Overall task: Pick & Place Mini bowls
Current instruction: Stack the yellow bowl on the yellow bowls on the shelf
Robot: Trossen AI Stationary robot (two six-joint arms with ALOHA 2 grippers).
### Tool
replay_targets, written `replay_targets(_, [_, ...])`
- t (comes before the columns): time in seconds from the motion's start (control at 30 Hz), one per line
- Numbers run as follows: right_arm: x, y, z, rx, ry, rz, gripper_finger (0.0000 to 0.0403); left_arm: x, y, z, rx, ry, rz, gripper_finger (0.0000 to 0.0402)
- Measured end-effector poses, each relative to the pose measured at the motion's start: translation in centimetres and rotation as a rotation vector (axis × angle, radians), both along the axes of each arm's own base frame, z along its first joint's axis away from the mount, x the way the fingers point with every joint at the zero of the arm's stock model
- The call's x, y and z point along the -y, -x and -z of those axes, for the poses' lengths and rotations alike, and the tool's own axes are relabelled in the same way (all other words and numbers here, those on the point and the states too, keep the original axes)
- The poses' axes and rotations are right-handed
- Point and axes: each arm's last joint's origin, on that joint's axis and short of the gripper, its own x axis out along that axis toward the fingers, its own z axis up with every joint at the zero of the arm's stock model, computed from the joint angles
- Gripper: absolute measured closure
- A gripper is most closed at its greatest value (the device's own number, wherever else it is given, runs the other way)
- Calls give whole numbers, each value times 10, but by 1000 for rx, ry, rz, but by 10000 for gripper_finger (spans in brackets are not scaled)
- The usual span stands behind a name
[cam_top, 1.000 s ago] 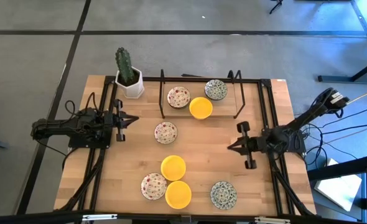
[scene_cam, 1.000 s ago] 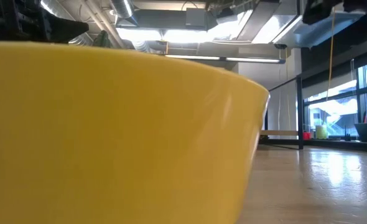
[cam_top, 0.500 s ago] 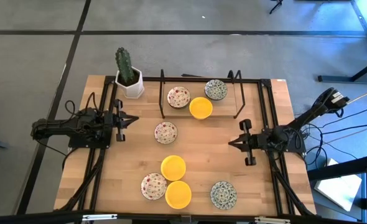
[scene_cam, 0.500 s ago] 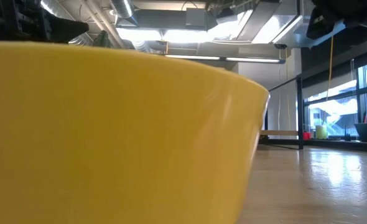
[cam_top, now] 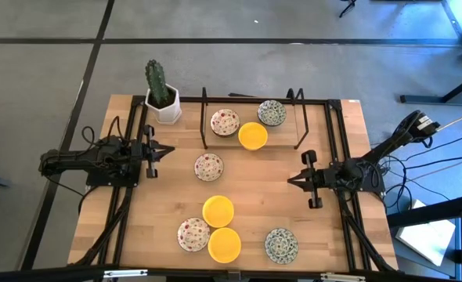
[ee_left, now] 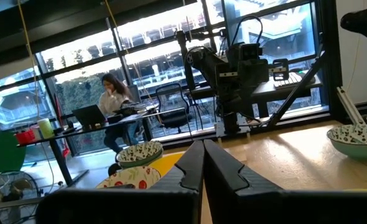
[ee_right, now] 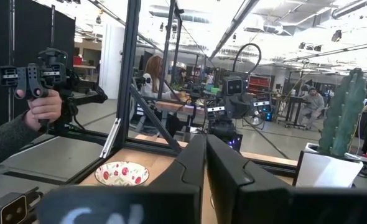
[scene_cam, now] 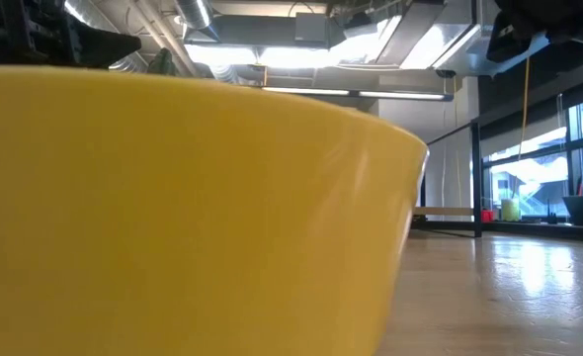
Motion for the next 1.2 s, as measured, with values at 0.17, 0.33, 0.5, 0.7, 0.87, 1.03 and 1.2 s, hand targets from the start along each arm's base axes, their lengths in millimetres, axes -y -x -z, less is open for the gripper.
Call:
replay_targets(0.17, [0, 0, 0, 0, 0, 0, 392, 0, 0, 0, 0, 0, 0, 393])
replay_targets(0.33, [0, 0, 0, -3, 2, 0, 398, 0, 0, 0, 1, 6, -11, 396])
replay_targets(0.5, [0, 0, 1, -8, 5, 0, 384, 7, 9, -32, 158, 1, 202, 400])
replay_targets(0.7, [0, 0, 1, -8, 7, 7, 378, 12, -4, -31, -9, -16, 90, 399])
replay_targets(0.87, [0, 0, 1, -13, 6, 17, 378, 18, -9, -44, -25, -42, 108, 399])
replay_targets(1.03, [0, -1, 2, -23, 11, 16, 377, 23, -6, -55, -4, -44, 128, 397])
replay_targets(1.2, [0, -1, 3, -26, 11, 16, 377, 23, -3, -49, -29, -34, 112, 400])
